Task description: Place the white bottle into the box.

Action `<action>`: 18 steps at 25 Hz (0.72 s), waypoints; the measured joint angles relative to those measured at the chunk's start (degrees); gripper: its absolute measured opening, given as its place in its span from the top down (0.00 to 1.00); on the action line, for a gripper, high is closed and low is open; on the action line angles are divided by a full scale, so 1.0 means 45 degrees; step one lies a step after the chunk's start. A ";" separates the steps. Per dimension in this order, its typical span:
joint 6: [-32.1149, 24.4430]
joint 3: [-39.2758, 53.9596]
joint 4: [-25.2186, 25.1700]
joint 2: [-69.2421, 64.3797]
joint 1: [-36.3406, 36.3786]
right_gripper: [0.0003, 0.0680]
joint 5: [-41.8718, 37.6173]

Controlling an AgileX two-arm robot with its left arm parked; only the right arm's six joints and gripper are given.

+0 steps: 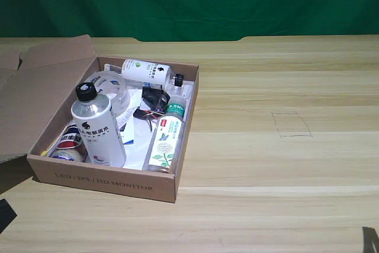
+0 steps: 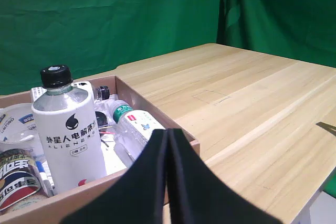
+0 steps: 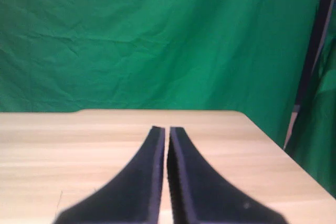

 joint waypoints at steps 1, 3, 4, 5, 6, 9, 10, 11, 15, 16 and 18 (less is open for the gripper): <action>0.0000 0.0225 0.0000 -0.0132 -0.0332 1.00 -0.0306; 0.0046 0.0734 -0.0031 -0.0437 -0.0826 1.00 -0.0924; 0.0142 0.0981 -0.0059 -0.0635 -0.0954 1.00 -0.1169; 0.0233 0.1156 -0.0072 -0.0782 -0.0992 1.00 -0.1284; 0.0305 0.1244 -0.0086 -0.0872 -0.1004 1.00 -0.1302; 0.0665 0.1365 -0.0111 -0.1016 -0.1004 1.00 -0.1404; 0.0774 0.1365 -0.0111 -0.1016 -0.1004 1.00 -0.1531; 0.0883 0.1379 -0.0137 -0.1016 -0.1004 1.00 -0.1743; 0.1011 0.1389 -0.0204 -0.1016 -0.1004 1.00 -0.2950; 0.1022 0.1389 -0.0219 -0.1016 -0.1004 1.00 -0.3225; 0.1022 0.1389 -0.0251 -0.1016 -0.1004 1.00 -0.3685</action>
